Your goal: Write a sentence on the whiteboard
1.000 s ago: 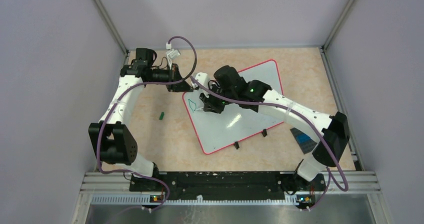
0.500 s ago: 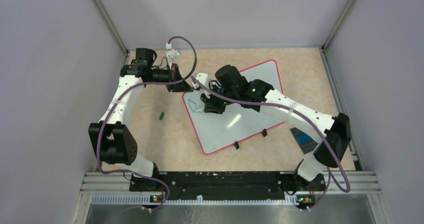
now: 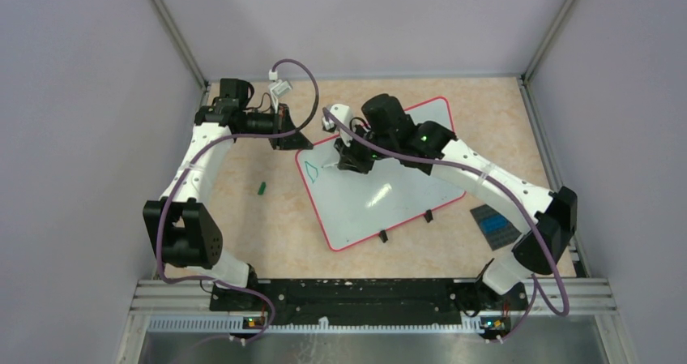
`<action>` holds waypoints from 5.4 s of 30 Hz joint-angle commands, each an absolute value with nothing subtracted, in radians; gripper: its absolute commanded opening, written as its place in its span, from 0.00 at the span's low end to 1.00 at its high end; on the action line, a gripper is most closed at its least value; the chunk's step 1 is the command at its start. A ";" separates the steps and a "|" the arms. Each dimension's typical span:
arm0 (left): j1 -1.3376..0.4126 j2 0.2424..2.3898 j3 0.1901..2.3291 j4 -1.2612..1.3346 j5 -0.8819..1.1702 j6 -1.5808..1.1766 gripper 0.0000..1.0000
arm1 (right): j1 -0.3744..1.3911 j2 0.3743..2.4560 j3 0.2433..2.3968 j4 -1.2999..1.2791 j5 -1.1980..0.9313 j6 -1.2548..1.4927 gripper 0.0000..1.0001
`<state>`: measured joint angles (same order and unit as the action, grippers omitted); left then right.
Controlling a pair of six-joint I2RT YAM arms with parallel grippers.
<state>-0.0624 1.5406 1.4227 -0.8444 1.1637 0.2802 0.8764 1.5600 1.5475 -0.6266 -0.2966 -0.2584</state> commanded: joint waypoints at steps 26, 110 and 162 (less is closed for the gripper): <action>-0.075 1.512 1.405 -0.843 1.169 0.263 0.00 | 0.882 1.569 1.609 -0.604 -0.324 -0.254 0.00; -0.077 1.506 1.394 -0.836 1.157 0.258 0.00 | 0.848 1.605 1.596 -0.595 -0.237 -0.243 0.00; -0.077 1.506 1.388 -0.832 1.153 0.255 0.00 | 0.833 1.571 1.531 -0.620 -0.280 -0.269 0.00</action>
<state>-0.0616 1.5269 1.4017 -0.8127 1.1534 0.2607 0.8474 1.5761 1.5311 -0.6361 -0.3019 -0.2584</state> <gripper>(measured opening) 0.058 0.094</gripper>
